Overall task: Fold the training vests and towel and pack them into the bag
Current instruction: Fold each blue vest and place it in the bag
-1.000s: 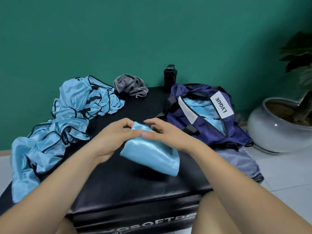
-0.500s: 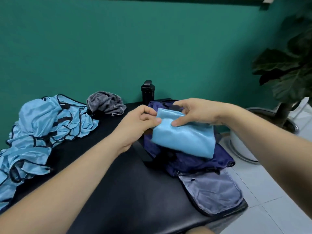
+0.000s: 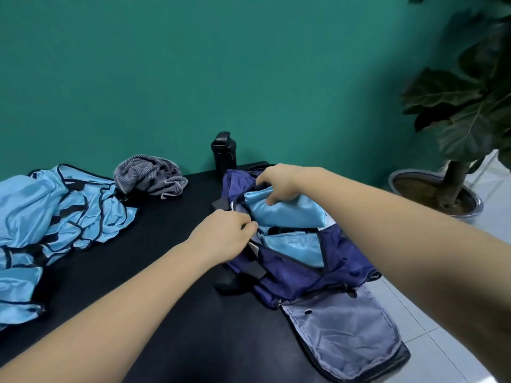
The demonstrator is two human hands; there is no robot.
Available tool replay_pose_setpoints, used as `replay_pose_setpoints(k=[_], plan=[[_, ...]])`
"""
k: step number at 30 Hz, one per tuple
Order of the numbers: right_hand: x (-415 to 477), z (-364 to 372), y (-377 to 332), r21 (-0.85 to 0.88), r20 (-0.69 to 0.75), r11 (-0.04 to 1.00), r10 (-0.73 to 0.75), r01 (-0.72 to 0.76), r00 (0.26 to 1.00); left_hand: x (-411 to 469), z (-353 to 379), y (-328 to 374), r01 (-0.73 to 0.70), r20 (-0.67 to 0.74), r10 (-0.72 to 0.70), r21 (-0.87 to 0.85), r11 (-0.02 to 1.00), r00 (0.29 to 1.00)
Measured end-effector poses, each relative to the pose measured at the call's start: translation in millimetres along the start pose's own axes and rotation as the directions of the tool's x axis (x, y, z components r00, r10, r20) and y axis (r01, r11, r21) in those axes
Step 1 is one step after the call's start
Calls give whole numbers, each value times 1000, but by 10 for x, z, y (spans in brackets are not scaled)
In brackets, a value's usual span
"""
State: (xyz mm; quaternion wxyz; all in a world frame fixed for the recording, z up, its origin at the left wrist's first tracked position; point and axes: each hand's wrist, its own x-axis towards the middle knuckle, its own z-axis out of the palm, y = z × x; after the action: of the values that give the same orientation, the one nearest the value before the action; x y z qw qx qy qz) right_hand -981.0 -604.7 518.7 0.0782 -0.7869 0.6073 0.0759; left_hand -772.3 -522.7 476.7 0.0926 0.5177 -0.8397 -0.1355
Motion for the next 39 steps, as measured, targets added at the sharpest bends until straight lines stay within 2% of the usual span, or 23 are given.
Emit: replay_pose_setpoints(k=[6, 10, 11, 13, 15, 17, 21, 24, 26, 29, 34, 37, 39], plan=[[308, 64, 55, 66, 292, 998, -1, -20, 956, -6, -63, -4, 19, -138, -17, 15, 1000, 990], [359, 48, 173, 342, 446, 930, -35, -134, 894, 55, -53, 37, 2, -198, 12, 67, 998, 980], [370, 56, 166, 329, 433, 937, -37, -120, 900, 77, -42, 62, -7, -205, 27, 100, 995, 978], [393, 118, 123, 165, 341, 985, -11, -48, 940, 124, 0, 138, -67, -190, 100, 172, 983, 977], [437, 265, 97, 24, 194, 1000, -11, 6, 981, 203, 48, 207, -156, -122, 186, 219, 963, 975], [407, 366, 143, -5, 61, 999, -45, 45, 997, 327, 92, 259, -237, -29, 250, 232, 943, 968], [33, 259, 338, 33, -196, 995, -91, 99, 976, 592, 187, 332, -286, 155, 251, 265, 921, 955], [-277, 238, 509, -91, -362, 995, -64, 33, 930, 712, 260, 400, -301, 236, 235, 303, 904, 943], [-462, 314, 571, -199, -367, 978, -16, -61, 930, 771, 314, 462, -306, 262, 229, 305, 902, 937], [-709, 471, 532, -251, -285, 953, 93, -168, 954, 852, 401, 518, -283, 282, 199, 300, 911, 939], [-1031, 766, 342, -366, -239, 905, 133, -216, 962, 946, 526, 546, -244, 262, 162, 320, 915, 951], [-1090, 917, 283, -424, -141, 865, 231, -270, 963, 967, 613, 574, -221, 230, 145, 354, 909, 962], [-1073, 943, 264, -423, -161, 852, 266, -309, 951, 984, 678, 576, -200, 222, 120, 383, 902, 968]])
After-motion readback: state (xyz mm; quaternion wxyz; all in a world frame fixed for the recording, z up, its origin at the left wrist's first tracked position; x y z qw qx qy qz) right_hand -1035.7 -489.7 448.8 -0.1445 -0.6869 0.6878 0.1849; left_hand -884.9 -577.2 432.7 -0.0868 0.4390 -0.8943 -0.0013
